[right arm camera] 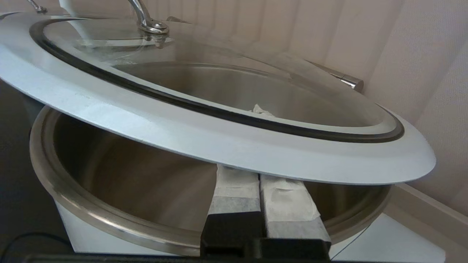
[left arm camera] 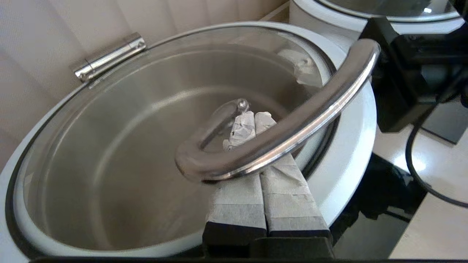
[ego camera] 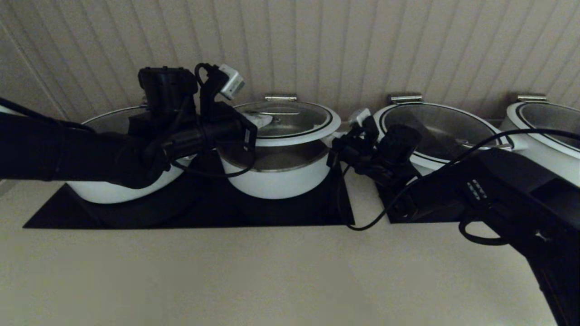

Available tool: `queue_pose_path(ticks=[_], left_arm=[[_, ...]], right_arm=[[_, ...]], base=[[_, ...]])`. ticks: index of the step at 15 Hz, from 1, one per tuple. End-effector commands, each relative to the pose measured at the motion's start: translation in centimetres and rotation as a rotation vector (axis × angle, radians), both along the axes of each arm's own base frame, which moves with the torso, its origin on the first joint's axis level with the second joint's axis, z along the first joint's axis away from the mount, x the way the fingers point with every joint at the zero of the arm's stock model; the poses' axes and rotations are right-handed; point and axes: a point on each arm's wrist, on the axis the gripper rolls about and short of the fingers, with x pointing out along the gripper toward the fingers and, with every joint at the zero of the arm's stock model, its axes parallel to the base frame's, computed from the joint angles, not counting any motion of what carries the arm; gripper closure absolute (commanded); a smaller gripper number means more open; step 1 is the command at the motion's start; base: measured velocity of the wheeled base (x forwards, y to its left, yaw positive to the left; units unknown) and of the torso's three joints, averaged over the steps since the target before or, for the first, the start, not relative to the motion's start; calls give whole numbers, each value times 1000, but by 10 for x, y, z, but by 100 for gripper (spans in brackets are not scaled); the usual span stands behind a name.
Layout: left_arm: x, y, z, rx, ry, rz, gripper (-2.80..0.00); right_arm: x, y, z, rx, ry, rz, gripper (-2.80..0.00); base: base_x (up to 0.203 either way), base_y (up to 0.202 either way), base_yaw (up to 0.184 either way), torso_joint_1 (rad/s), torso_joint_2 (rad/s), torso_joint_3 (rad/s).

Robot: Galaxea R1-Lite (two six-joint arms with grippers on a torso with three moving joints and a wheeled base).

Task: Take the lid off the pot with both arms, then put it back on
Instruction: Hold the pot lid with the right arm

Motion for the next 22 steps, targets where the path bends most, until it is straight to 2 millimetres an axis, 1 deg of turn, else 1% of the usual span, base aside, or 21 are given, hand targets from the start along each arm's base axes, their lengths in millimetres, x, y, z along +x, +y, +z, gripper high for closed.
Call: queue_pose_path(ticks=[1, 11, 17, 20, 22], left_arm=[[-4, 6, 0, 5, 6, 8, 0], [-13, 26, 4, 8, 9, 51, 0], [-31, 43, 6, 10, 21, 83, 0], [-45, 51, 5, 12, 32, 97, 0], [-57, 55, 2, 16, 46, 98, 0]], right_arm=[[-1, 0, 4, 5, -20, 1, 0], [0, -1, 3, 5, -20, -2, 0], [0, -1, 2, 3, -18, -2, 0], [0, -1, 2, 4, -17, -2, 0], [0, -1, 1, 3, -17, -2, 0]], base=[[0, 0, 0, 0, 0, 0], [0, 0, 0, 0, 0, 0], [0, 0, 0, 0, 0, 0], [0, 0, 0, 0, 0, 0], [0, 0, 0, 0, 0, 0]])
